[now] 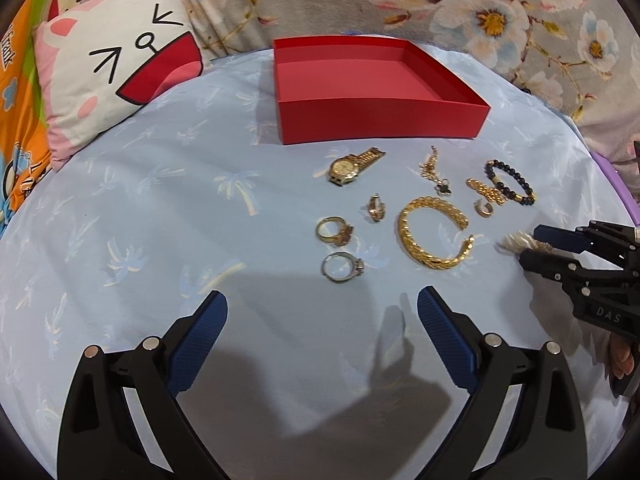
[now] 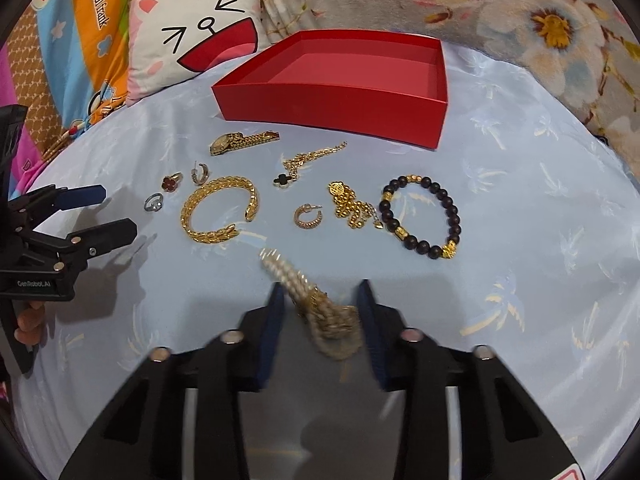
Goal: Organize jewelry
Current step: 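Grasp the white pearl bow bracelet with the right tool, then grasp the twisted gold bangle with the left tool while the right tool lifts the pearl bracelet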
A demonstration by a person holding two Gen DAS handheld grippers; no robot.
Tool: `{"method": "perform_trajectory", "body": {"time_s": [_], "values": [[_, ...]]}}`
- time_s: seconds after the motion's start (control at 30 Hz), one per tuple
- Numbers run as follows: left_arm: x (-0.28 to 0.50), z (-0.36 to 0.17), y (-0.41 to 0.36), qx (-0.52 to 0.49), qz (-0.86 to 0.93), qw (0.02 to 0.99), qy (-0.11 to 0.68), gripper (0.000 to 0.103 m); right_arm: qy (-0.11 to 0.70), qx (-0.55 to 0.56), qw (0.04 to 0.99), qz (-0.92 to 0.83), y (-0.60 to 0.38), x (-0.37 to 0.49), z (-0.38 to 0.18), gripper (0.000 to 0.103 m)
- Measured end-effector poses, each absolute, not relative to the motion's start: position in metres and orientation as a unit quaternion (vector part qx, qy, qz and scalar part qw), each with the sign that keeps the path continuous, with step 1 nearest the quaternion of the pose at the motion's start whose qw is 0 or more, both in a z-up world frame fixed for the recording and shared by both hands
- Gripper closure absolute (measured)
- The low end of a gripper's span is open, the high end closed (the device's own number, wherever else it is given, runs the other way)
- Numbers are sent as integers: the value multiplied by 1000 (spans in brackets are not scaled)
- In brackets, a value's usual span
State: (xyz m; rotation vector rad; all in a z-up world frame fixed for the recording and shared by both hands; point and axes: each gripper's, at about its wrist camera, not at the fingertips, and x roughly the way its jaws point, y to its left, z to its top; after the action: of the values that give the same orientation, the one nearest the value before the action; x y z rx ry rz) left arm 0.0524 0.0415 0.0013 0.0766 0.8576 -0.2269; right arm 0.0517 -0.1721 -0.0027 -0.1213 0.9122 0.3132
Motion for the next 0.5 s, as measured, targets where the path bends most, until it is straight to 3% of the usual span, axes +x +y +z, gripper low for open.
{"method": "perform_trajectory", "body": {"time_s": [0.17,0.5], "values": [[51,7,22,56,-133,903,405,9,438,-48,888,133,-179,41,2,88],[74,12,-31,67,-155,902,398,10,444,-2,889,112,-203,38,1,88]]}}
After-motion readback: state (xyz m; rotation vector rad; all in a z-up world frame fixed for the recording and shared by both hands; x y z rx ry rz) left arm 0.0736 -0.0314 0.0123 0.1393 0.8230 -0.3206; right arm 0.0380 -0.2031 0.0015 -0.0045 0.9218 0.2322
